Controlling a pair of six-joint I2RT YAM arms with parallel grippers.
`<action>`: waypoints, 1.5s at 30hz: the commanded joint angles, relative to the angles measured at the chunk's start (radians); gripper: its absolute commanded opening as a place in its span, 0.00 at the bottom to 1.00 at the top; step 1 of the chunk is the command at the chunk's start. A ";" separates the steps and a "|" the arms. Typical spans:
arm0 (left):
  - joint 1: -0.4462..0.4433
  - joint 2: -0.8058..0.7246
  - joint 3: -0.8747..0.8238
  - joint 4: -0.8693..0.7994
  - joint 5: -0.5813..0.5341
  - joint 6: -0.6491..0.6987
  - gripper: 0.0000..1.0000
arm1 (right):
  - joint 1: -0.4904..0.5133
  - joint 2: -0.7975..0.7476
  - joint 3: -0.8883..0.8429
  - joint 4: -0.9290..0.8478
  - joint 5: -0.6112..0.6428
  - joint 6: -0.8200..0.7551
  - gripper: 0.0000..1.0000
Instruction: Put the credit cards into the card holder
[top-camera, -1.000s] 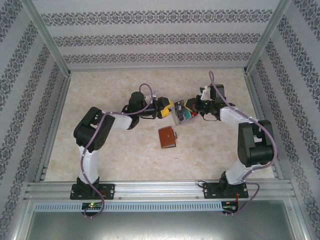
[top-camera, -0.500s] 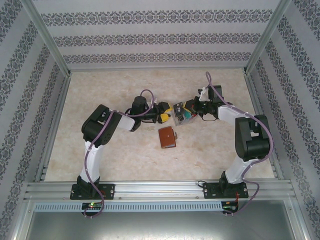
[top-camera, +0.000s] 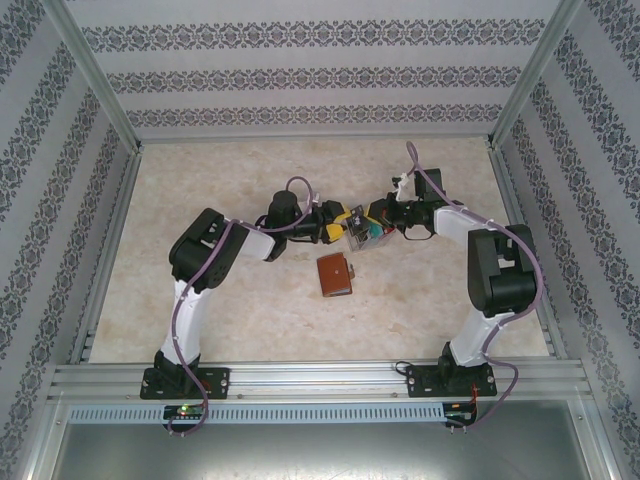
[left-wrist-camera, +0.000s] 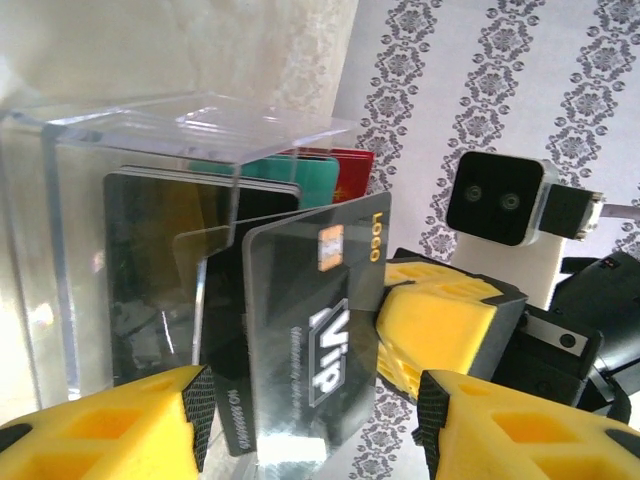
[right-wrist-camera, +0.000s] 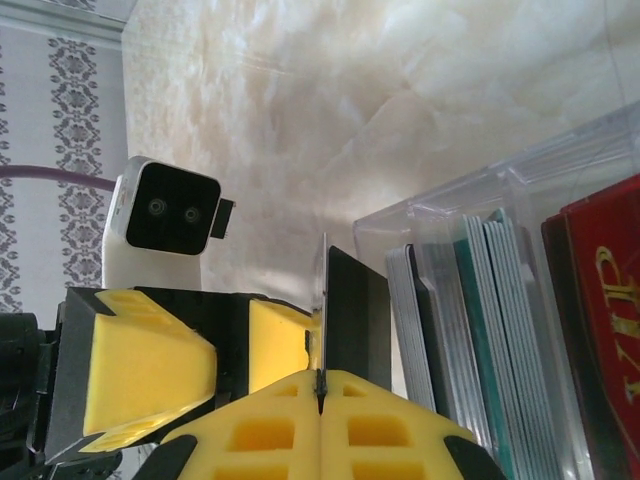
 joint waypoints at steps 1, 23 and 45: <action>-0.017 0.024 0.025 0.058 0.000 -0.016 0.58 | 0.015 0.016 0.038 -0.053 -0.025 -0.067 0.00; -0.032 0.064 0.047 0.161 -0.007 -0.080 0.42 | 0.021 -0.025 0.026 -0.037 -0.032 -0.025 0.00; -0.031 -0.051 -0.006 0.165 -0.021 -0.039 0.41 | 0.039 -0.211 -0.035 0.021 -0.034 0.106 0.00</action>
